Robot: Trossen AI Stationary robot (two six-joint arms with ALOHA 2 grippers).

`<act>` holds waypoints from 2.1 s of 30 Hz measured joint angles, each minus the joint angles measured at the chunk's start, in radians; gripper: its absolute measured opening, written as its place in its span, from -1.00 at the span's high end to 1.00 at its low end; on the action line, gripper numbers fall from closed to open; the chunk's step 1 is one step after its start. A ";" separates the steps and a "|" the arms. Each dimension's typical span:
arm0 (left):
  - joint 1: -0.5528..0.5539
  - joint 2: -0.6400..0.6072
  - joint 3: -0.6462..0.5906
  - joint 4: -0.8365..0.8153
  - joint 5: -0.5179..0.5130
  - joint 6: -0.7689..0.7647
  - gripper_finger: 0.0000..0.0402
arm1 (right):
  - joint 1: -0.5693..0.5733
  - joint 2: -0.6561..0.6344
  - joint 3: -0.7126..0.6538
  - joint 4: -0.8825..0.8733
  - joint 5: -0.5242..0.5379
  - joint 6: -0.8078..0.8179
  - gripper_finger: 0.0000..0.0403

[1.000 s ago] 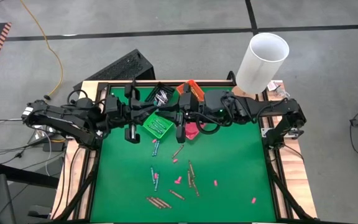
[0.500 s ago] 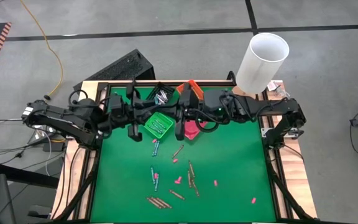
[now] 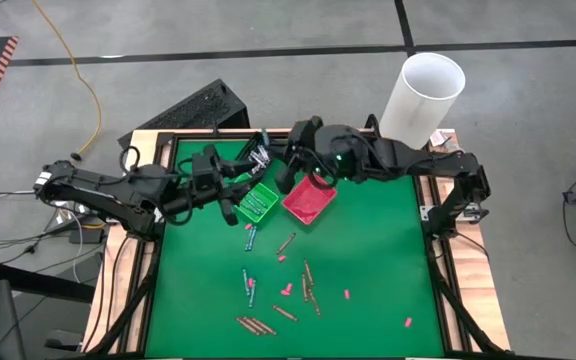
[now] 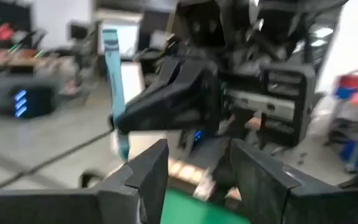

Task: Sort crayons
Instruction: Put the blue crayon into the bin

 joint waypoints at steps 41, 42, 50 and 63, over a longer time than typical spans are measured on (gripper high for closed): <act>-0.093 -0.077 -0.027 -1.185 0.043 -0.809 0.15 | -0.225 0.479 0.000 -0.215 -0.540 0.077 0.31; -0.098 -0.077 -0.038 -1.186 0.070 -0.821 0.15 | -0.227 0.448 -0.001 -0.242 -0.530 0.060 0.30; -0.162 -0.054 -0.197 -1.109 0.173 -1.012 0.15 | -0.252 0.111 0.001 -0.475 -0.387 0.004 0.32; -0.310 0.249 -0.312 -0.631 0.298 -0.420 0.15 | -0.248 -0.229 0.001 -0.511 -0.235 0.077 0.34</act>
